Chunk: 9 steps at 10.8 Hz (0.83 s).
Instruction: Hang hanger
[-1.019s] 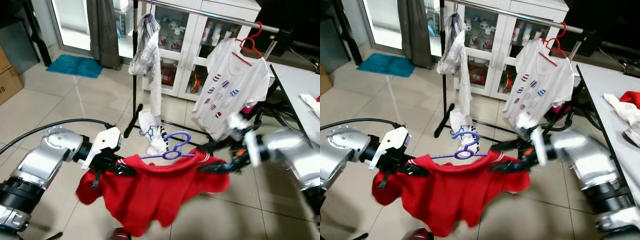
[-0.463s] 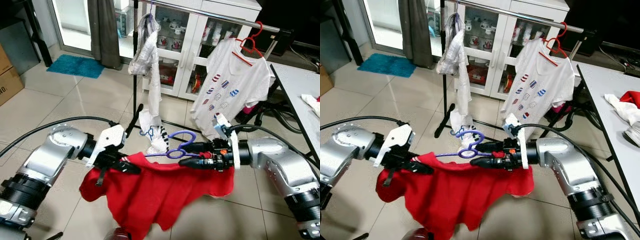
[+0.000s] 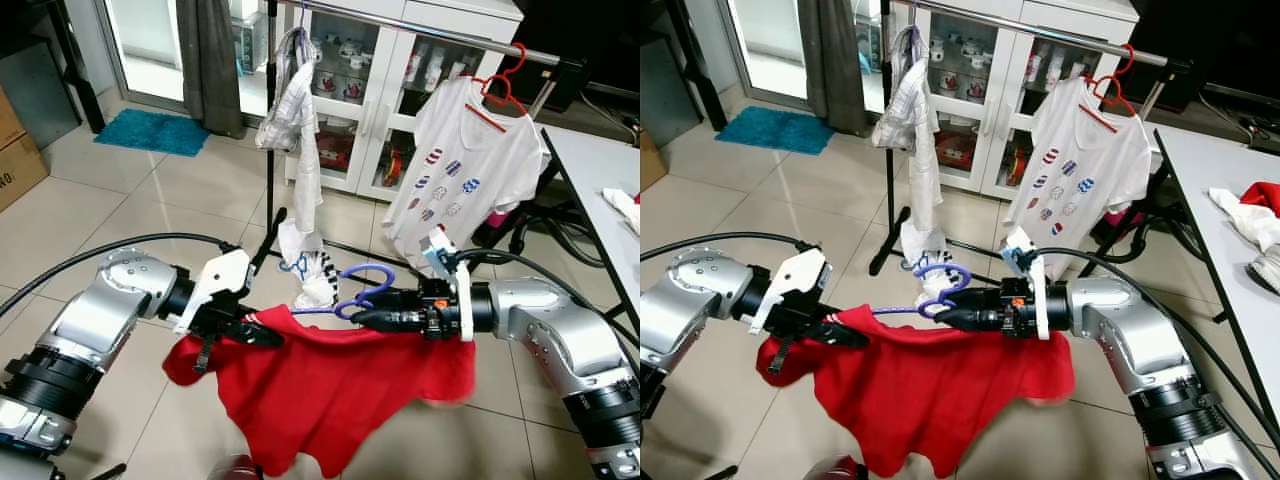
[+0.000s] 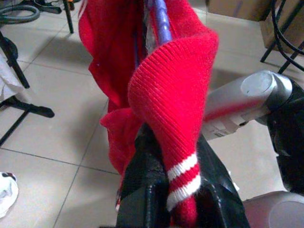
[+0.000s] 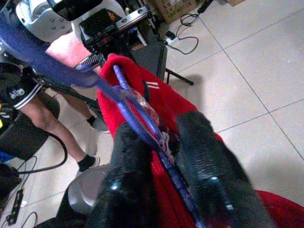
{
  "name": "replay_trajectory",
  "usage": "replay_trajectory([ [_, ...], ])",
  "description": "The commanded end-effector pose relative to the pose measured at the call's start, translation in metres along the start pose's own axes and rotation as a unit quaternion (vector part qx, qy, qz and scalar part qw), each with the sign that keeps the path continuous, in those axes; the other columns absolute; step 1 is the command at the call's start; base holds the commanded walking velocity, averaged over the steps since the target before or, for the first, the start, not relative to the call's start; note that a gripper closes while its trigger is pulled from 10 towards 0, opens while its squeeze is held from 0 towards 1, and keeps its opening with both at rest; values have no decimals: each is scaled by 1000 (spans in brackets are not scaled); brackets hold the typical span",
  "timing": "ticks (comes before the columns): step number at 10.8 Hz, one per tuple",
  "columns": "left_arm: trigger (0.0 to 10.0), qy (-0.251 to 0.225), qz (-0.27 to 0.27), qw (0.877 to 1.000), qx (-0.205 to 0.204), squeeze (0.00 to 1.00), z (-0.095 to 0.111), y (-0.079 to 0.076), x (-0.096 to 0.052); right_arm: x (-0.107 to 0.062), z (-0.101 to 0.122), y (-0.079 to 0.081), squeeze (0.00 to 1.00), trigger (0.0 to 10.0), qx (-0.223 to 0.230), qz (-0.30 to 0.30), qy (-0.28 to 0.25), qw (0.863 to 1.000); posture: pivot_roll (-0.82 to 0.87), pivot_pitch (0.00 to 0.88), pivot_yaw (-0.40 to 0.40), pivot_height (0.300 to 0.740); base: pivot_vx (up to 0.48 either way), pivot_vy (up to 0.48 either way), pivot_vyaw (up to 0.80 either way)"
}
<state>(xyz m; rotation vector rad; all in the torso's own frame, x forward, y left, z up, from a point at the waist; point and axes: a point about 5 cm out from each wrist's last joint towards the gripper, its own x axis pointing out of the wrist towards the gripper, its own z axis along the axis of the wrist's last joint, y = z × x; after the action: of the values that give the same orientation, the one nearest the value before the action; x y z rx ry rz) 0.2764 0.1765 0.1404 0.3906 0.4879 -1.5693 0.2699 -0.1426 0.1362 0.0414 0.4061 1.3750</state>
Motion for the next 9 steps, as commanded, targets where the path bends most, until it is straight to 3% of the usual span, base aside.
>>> replay_trajectory([
  [1,0,-15,6,1000,24,0,12,4,0,0,3,2,0,0,-6,-1,-2,1000,21,0,-87,740,0,0,0],
  [4,0,-21,14,999,19,0,14,7,-2,-2,4,0,0,0,-6,-5,-4,1000,24,0,-81,740,0,0,0],
  [5,0,-24,45,998,22,0,13,10,-5,-2,4,2,0,0,-5,-6,-9,1000,27,0,-87,740,0,0,0],
  [6,10000,-49,80,995,21,0,16,16,-7,-2,5,3,0,0,6,-3,-19,1000,27,0,-84,740,0,0,0],
  [7,10000,-65,81,994,26,1000,18,17,-9,-3,7,3,0,0,0,0,-28,1000,30,0,-76,740,0,0,0],
  [9,10000,-77,78,994,28,1000,20,17,-13,-5,9,5,0,0,2,4,-46,999,35,0,-77,740,0,0,0],
])
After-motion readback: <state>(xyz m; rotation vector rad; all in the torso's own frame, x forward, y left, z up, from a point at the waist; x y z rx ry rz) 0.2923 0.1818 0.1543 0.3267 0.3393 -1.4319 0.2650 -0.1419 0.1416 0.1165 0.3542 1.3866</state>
